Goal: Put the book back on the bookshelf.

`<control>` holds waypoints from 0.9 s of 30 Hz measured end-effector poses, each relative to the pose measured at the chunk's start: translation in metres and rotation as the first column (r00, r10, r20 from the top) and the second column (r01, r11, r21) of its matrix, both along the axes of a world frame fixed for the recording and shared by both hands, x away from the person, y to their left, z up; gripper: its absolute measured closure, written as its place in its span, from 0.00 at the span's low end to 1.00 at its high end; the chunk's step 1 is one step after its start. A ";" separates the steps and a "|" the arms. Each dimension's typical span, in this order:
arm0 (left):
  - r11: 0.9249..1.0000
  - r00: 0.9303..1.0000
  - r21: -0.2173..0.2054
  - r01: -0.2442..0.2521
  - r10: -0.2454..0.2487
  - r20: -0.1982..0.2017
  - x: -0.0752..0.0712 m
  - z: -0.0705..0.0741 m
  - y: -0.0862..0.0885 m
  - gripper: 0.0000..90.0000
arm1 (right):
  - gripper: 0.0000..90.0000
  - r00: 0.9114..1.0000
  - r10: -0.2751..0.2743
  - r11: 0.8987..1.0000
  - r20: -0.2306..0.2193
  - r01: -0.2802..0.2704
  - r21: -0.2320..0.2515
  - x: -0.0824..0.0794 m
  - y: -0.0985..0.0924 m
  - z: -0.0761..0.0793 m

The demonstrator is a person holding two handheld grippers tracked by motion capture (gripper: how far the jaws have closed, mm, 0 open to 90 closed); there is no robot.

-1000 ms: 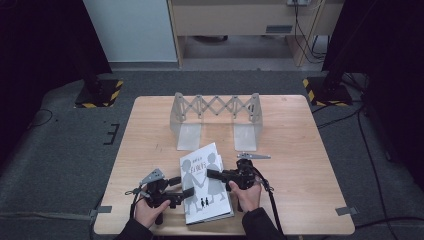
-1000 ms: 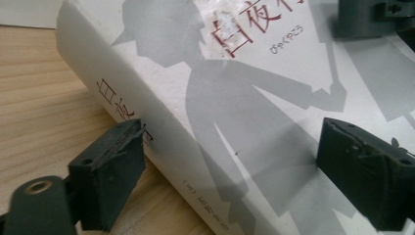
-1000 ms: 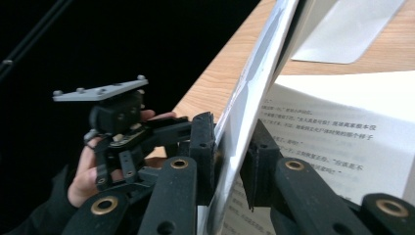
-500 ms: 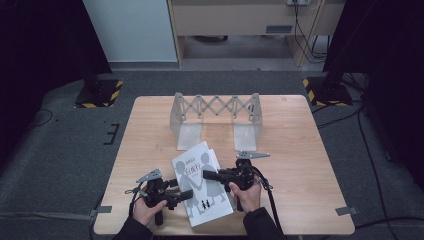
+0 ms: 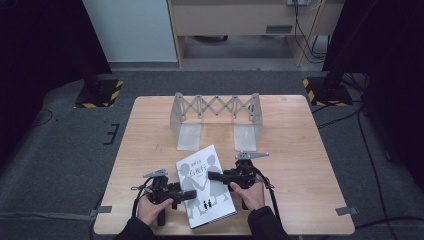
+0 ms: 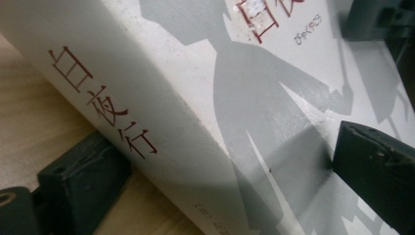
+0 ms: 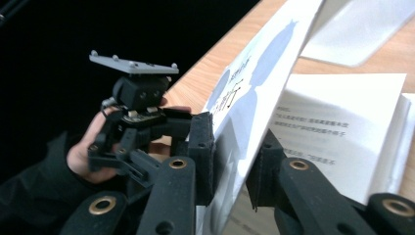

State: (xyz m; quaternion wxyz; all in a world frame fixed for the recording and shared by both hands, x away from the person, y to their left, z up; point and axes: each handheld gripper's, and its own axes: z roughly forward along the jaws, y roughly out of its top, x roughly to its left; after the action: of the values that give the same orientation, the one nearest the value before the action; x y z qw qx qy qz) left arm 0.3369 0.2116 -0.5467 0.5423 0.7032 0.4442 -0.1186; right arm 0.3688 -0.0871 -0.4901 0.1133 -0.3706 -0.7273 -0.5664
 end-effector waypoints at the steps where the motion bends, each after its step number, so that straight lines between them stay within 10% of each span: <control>1: 1.000 1.000 0.007 0.003 -0.003 0.003 0.000 0.000 0.000 0.01 | 0.84 1.000 -0.001 1.000 -0.005 0.001 0.010 0.000 -0.001 -0.002; 16: 1.000 1.000 0.000 -0.017 0.017 -0.002 0.000 -0.001 0.000 0.07 | 0.62 0.989 -0.030 0.993 0.143 0.046 -0.108 -0.003 -0.007 -0.007; 19: 1.000 1.000 0.011 -0.028 0.028 0.010 0.000 -0.002 0.000 0.14 | 0.41 0.990 -0.049 0.971 0.129 0.077 -0.225 -0.003 -0.004 -0.014; 27: 0.999 0.999 0.013 -0.035 0.035 0.002 0.000 -0.001 -0.002 0.14 | 0.41 0.986 -0.118 0.971 0.121 0.140 -0.193 -0.008 -0.001 -0.023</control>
State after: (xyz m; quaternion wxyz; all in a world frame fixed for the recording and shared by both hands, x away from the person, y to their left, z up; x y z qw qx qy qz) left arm 0.3373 0.2099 -0.5479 0.5402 0.6988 0.4568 -0.1058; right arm 0.3611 -0.0881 -0.5130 -0.0017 -0.3953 -0.7602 -0.5157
